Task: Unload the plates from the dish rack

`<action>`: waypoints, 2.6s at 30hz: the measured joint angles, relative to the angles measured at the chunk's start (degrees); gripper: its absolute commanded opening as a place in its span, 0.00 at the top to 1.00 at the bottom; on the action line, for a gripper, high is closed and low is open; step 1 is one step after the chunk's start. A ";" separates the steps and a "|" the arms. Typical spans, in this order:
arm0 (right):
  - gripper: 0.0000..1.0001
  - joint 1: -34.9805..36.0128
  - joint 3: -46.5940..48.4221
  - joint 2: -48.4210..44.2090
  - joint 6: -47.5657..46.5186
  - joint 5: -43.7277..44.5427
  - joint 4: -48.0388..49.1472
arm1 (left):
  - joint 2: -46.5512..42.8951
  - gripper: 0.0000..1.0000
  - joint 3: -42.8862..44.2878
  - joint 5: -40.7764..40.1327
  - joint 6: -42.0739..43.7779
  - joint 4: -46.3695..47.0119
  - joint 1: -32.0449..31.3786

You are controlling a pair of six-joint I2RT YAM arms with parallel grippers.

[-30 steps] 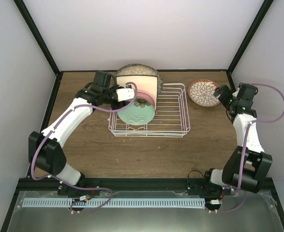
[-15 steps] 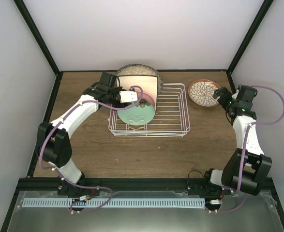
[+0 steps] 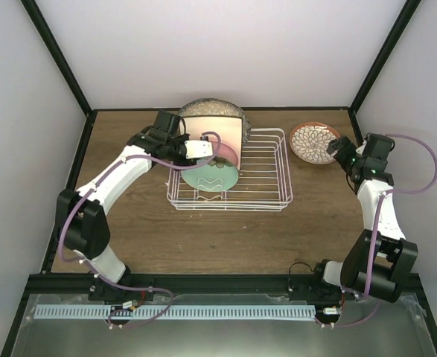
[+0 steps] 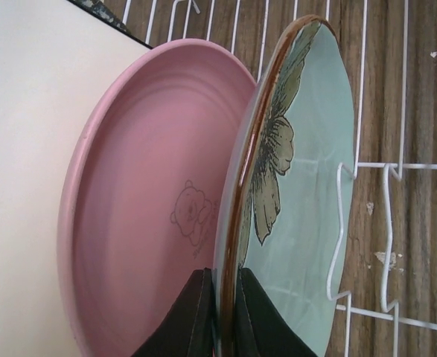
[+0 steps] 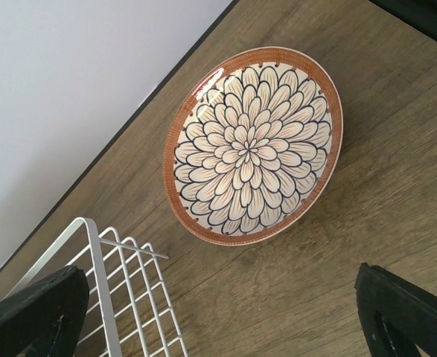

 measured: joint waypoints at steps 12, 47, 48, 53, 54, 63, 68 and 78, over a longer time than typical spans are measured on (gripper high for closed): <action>0.00 0.00 -0.81 0.00 1.01 -0.07 0.35 | -2.10 0.96 2.93 -3.48 -2.36 -3.41 -0.81; 0.07 -0.04 -0.35 -12.63 6.19 -36.06 28.61 | 20.11 0.96 41.22 24.55 -75.12 4.39 -2.45; 0.08 -0.04 -0.37 -12.57 6.27 -36.74 28.74 | 20.13 0.96 41.27 24.59 -76.13 5.33 -2.56; 0.09 0.55 -0.37 -11.80 6.23 -38.56 28.87 | 20.48 0.96 42.73 24.83 -80.00 9.22 -4.09; 0.09 0.83 -0.37 -11.58 6.16 -38.58 28.72 | 20.63 0.96 43.08 25.00 -80.35 9.84 -4.55; 0.53 4.50 -0.31 -9.09 5.99 -38.27 28.59 | 22.64 0.96 44.63 25.75 -81.46 11.80 -8.00; 0.99 5.79 -0.09 -7.93 5.68 -38.10 28.28 | 23.23 0.93 44.63 24.90 -81.13 11.30 -8.33; 0.99 5.99 0.15 -9.07 5.18 -32.48 23.26 | 23.12 0.00 45.75 23.96 -79.87 13.11 -7.74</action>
